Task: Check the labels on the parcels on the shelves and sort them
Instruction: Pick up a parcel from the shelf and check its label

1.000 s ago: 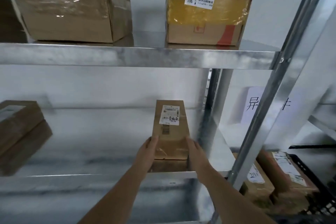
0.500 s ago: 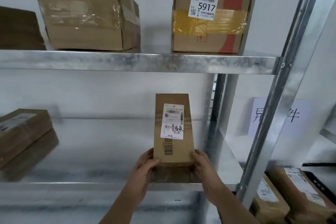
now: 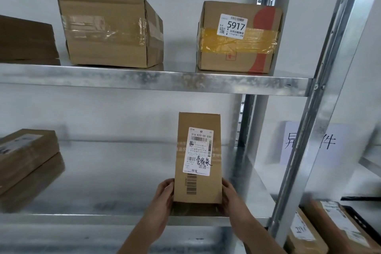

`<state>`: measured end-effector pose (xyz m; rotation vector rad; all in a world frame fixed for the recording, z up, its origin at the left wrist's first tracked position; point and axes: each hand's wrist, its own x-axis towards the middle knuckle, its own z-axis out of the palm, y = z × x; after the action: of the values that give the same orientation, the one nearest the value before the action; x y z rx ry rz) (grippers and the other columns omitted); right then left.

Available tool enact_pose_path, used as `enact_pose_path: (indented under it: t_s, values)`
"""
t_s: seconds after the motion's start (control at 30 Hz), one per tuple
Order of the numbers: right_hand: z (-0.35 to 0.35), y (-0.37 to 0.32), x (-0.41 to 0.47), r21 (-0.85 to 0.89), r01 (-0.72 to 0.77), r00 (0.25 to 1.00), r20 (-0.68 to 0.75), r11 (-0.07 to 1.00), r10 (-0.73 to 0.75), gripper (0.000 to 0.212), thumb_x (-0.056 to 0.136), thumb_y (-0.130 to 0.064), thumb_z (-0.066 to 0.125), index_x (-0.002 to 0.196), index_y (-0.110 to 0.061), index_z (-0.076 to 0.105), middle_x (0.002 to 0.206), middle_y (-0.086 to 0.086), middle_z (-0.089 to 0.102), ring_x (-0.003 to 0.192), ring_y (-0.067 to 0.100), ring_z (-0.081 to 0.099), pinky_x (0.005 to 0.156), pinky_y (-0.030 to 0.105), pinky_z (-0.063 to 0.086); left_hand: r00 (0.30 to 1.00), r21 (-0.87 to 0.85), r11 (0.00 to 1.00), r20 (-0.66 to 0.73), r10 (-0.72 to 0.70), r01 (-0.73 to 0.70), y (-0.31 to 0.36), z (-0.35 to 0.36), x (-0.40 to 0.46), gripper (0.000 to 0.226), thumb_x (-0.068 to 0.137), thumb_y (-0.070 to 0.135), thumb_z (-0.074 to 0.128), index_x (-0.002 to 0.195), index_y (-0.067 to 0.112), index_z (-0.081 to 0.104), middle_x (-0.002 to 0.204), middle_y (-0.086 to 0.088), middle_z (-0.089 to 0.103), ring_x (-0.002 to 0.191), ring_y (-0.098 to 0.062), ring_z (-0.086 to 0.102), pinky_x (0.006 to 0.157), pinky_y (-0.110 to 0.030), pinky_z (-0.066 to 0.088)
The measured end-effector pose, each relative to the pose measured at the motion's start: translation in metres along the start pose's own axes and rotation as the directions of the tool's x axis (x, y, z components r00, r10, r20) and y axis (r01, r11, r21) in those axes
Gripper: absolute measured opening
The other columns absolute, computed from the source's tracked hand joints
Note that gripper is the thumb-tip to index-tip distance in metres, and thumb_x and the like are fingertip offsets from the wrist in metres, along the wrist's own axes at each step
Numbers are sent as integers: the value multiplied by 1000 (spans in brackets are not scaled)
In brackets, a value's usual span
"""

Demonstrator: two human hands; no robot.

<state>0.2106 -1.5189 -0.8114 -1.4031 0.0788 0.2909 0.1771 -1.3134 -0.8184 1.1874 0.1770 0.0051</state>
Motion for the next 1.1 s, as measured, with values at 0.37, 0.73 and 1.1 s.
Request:
enact_pose_path:
  t_s: [0.37, 0.73, 1.1]
  values:
    - [-2, 2, 0, 7, 32, 999, 15, 999, -32, 22, 109, -33, 39, 127, -34, 52, 101, -6, 79, 92, 11, 75, 65, 24, 57, 998, 74, 997, 65, -3, -2, 0, 0, 0, 39, 106, 44, 39, 132, 18, 52, 124, -8, 72, 115, -24, 68, 90, -38, 56]
    - [-7, 6, -6, 89, 72, 994, 74, 993, -78, 49, 84, -39, 70, 130, -22, 63, 118, 4, 74, 116, 34, 66, 106, 49, 50, 992, 33, 995, 92, 88, -92, -2, -4, 2, 28, 101, 24, 54, 128, 21, 62, 119, -1, 75, 111, -15, 71, 88, -25, 58]
    - [7, -1, -22, -10, 194, 977, 93, 981, -192, 29, 100, -15, 56, 119, -34, 67, 116, -13, 75, 106, 5, 70, 83, 19, 50, 966, 93, 980, -175, 191, -176, -8, 2, 12, 24, 102, 20, 59, 122, 29, 67, 103, 1, 79, 94, -18, 76, 75, -31, 60]
